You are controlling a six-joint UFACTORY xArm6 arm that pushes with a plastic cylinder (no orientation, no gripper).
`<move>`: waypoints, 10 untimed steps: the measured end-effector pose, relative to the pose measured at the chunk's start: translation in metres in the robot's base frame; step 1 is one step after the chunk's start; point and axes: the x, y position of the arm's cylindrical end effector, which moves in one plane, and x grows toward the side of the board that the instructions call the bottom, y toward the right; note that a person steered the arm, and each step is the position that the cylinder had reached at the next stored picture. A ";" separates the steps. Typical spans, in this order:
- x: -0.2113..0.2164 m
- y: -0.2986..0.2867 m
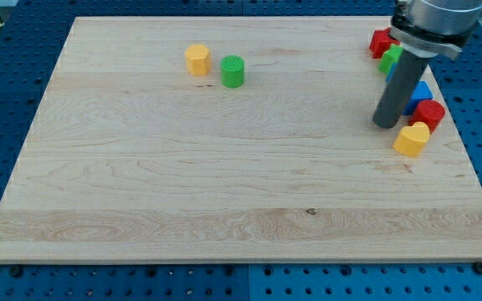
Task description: Slide the yellow heart below the red circle
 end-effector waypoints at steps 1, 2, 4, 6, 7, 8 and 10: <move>0.002 -0.025; 0.026 -0.027; 0.091 0.007; 0.081 0.056; 0.079 0.056; 0.078 0.053; 0.071 -0.010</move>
